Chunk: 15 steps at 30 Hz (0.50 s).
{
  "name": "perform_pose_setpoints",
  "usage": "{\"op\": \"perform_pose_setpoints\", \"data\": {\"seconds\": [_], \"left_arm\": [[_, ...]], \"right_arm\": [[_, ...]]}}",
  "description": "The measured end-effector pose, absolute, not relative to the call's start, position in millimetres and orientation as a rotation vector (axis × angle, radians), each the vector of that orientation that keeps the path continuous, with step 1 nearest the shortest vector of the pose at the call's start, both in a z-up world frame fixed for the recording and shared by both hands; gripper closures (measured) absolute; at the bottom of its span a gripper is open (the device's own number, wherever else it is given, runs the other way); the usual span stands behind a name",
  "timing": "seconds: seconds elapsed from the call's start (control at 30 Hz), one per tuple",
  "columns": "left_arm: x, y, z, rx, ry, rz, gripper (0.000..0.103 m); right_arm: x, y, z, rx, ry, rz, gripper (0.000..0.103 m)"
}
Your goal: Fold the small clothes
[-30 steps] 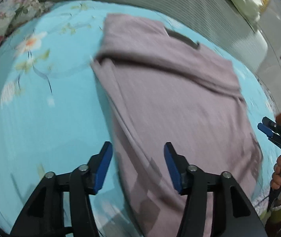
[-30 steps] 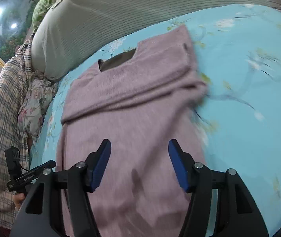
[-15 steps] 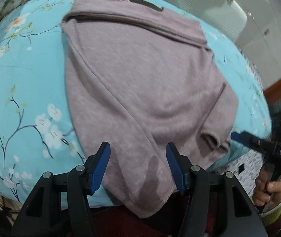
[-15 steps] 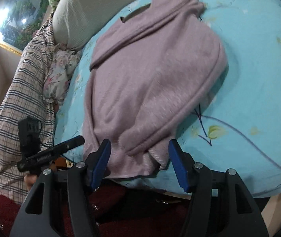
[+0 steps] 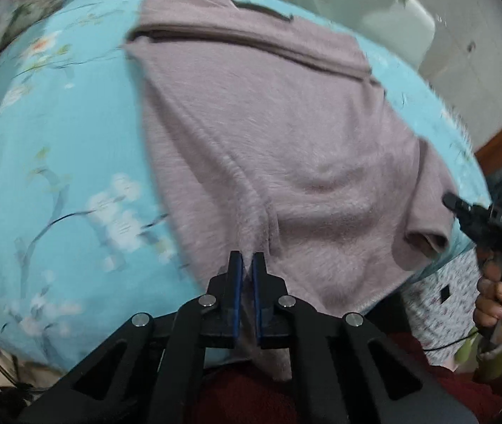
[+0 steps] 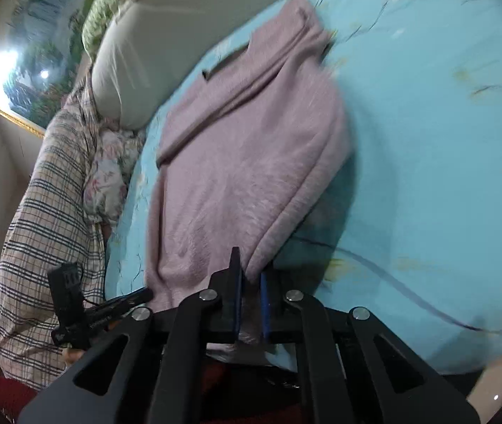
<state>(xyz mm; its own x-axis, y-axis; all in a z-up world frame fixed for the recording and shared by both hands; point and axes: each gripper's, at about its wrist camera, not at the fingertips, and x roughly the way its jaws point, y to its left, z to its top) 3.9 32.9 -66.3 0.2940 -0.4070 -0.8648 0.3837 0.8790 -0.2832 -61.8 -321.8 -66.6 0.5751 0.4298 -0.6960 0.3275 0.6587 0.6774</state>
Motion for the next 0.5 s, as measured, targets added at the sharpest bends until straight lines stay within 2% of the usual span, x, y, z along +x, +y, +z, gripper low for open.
{"op": "perform_pose_setpoints", "data": {"seconds": [0.13,0.3,0.37,0.4,0.43,0.47,0.5], "left_arm": [[1.8,83.8,-57.4,-0.089,1.14,-0.496,0.1],[7.6,122.2,-72.0,-0.193,1.176,-0.466,0.101],[10.3,133.4,-76.7,-0.284,1.191,-0.483,0.095],[10.9,135.4,-77.6,-0.329,1.19,-0.503,0.085],[11.4,137.5,-76.7,-0.374,1.183,-0.525,0.07],[10.8,141.1,-75.1,-0.402,1.175,-0.541,0.062],[11.9,142.4,-72.8,-0.431,1.165,-0.555,0.049]], "right_arm": [[-85.4,-367.1,-69.1,0.919,0.994,-0.038,0.094],[-82.0,-363.5,-85.6,0.983,1.004,0.036,0.091],[-81.7,-362.6,-90.5,1.033,0.986,0.063,0.088],[-82.0,-362.8,-90.8,1.046,0.974,0.068,0.083],[-82.4,-361.5,-89.9,1.054,0.96,0.069,0.07],[-84.2,-363.0,-87.9,1.058,0.941,0.072,0.057],[-85.9,-364.8,-86.5,1.056,0.932,0.074,0.054]]}}
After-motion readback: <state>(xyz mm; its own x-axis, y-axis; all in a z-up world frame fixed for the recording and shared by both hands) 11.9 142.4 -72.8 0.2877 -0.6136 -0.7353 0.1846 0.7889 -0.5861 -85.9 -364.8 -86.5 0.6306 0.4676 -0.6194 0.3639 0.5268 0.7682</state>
